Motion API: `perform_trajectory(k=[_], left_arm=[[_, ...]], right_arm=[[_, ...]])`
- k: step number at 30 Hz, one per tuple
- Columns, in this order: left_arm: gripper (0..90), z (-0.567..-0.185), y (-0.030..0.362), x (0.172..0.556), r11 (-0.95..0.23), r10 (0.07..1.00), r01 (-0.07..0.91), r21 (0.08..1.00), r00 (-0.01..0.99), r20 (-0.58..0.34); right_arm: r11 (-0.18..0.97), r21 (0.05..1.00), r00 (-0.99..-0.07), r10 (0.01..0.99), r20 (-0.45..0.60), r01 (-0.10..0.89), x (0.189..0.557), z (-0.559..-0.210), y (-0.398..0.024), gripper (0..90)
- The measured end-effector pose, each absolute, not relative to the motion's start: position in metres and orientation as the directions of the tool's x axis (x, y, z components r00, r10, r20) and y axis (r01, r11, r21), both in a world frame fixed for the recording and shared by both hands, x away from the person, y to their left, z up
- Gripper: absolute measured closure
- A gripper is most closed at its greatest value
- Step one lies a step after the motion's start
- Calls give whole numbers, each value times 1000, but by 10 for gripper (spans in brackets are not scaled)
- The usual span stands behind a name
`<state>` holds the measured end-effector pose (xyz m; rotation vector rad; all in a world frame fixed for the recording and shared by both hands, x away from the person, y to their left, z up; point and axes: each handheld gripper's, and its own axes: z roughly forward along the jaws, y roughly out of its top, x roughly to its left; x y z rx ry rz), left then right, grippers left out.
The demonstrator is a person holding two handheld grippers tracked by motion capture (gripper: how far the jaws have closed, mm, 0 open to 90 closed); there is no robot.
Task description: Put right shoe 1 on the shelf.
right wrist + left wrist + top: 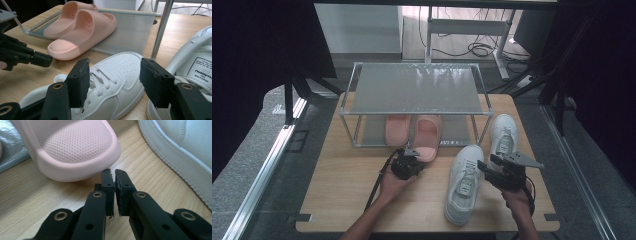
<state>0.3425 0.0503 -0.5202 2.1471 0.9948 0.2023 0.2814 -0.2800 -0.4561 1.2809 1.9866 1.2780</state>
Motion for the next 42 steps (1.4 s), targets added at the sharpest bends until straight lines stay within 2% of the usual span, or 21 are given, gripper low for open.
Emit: perform_trajectory(k=[20, 42], left_arm=[[860, -522, 61, 372, -358, 763, 649, 671, 618, -190], [852, -523, 62, 378, -344, 776, 661, 667, 600, -194]], right_arm=[[142, 877, -467, 878, 103, 460, 281, -456, -280, 417], [144, 876, -467, 878, 102, 461, 282, -457, -280, 417]])
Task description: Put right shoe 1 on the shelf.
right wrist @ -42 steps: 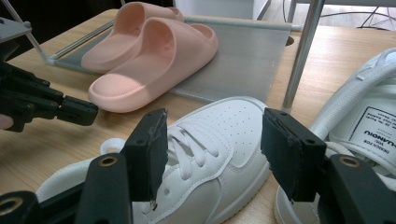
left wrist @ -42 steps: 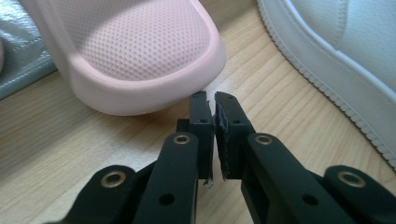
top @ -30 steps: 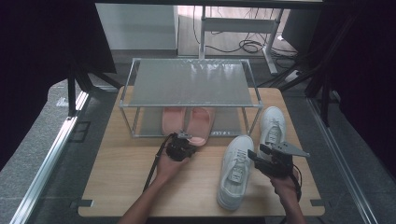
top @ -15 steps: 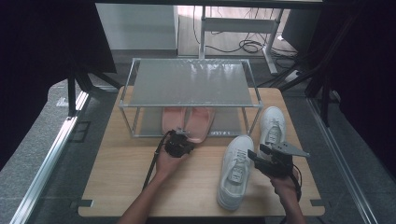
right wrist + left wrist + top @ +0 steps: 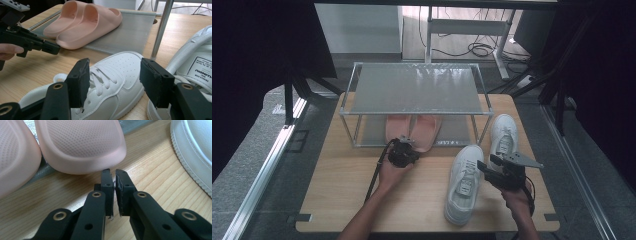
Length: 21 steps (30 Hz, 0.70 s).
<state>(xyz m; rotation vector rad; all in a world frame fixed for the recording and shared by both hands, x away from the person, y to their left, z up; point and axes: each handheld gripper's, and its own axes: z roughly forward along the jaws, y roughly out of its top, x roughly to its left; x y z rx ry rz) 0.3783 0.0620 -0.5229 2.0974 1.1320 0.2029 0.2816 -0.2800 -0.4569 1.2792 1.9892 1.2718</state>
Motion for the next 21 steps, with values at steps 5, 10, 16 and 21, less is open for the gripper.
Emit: perform_trajectory(k=[5, 10, 16, 21], left_arm=[[849, -519, 59, 372, -352, 767, 644, 679, 614, -185], [855, -509, 50, 366, -355, 749, 617, 703, 638, -181], [866, -502, 42, 371, -363, 743, 604, 710, 647, -171], [879, -500, 37, 377, -384, 740, 597, 704, 655, -152]], right_arm=[[141, 876, -466, 879, 103, 461, 282, -457, -280, 417], [142, 876, -468, 878, 104, 461, 281, -456, -280, 417], [139, 877, -469, 877, 106, 460, 281, -456, -280, 417], [135, 878, -465, 879, 108, 460, 281, -456, -282, 417]])
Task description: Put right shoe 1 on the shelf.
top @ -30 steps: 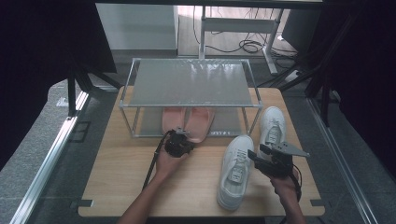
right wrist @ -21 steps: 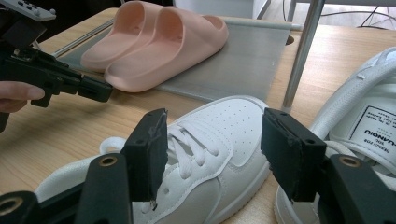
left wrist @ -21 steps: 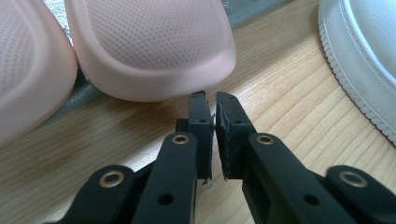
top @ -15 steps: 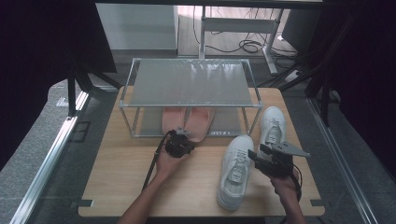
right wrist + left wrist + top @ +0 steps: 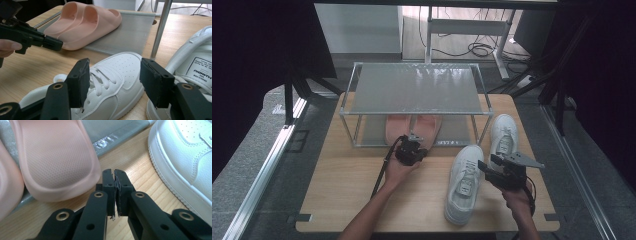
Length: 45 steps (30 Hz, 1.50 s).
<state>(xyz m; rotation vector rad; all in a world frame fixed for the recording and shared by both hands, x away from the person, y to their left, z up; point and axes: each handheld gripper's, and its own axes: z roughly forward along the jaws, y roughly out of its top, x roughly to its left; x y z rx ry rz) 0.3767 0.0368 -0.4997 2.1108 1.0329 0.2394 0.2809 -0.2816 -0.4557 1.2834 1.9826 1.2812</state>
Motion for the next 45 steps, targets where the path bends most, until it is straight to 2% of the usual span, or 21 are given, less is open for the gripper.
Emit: perform_trajectory(k=[4, 19, 31, 39, 45], left_arm=[[890, -502, 30, 381, -379, 743, 601, 704, 651, -156], [900, -509, -1, 412, -449, 764, 596, 666, 643, -61], [900, -511, -5, 425, -432, 772, 599, 674, 632, -67], [897, -510, -4, 423, -430, 768, 588, 685, 638, -65], [893, -499, 13, 402, -410, 760, 567, 714, 645, -76]], right_arm=[[136, 878, -466, 878, 108, 460, 281, -456, -281, 417], [141, 875, -467, 878, 106, 464, 282, -457, -281, 417], [143, 873, -467, 878, 105, 466, 282, -459, -280, 417], [143, 873, -466, 879, 104, 466, 282, -459, -281, 417], [141, 874, -464, 880, 105, 465, 281, -458, -282, 417]])
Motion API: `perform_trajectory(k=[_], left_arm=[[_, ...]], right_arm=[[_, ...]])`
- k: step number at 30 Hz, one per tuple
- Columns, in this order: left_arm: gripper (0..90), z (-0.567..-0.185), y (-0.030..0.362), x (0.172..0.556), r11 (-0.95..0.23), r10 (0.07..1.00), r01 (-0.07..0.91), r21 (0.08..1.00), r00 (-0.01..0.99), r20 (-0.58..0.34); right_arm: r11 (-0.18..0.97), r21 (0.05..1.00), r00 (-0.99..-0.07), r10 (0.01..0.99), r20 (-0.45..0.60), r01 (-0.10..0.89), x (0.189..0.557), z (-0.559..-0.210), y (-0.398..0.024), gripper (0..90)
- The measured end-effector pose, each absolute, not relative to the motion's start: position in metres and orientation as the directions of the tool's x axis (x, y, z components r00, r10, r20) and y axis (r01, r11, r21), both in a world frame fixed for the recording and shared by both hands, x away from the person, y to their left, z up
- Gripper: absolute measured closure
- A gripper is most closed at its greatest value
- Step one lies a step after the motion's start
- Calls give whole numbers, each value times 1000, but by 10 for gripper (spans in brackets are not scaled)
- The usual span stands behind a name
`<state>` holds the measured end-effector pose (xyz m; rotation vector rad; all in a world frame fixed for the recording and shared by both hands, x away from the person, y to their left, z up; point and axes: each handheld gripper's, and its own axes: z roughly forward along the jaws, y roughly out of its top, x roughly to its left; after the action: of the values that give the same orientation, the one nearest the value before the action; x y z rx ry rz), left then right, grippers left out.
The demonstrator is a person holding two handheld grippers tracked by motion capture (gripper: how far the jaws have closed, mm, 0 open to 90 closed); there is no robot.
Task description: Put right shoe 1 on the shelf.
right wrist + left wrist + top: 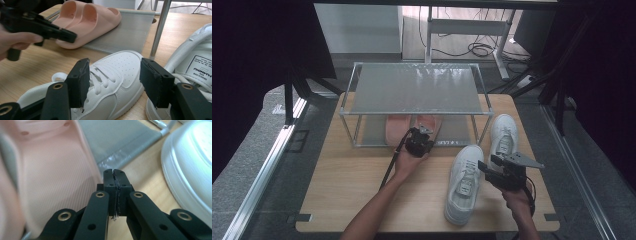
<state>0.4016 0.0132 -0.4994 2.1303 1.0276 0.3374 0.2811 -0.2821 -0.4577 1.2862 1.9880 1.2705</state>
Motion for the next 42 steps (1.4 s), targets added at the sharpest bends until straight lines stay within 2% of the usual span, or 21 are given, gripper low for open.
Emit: perform_trajectory(k=[10, 31, 42], left_arm=[[893, -503, 45, 376, -429, 750, 569, 701, 657, -74], [895, -513, 43, 393, -409, 782, 593, 694, 620, -68], [881, -507, 89, 354, -337, 787, 592, 732, 604, -127]], right_arm=[[145, 875, -469, 877, 102, 462, 281, -457, -278, 417], [144, 874, -467, 878, 103, 463, 282, -458, -279, 417], [140, 875, -464, 880, 104, 463, 281, -457, -280, 417]])
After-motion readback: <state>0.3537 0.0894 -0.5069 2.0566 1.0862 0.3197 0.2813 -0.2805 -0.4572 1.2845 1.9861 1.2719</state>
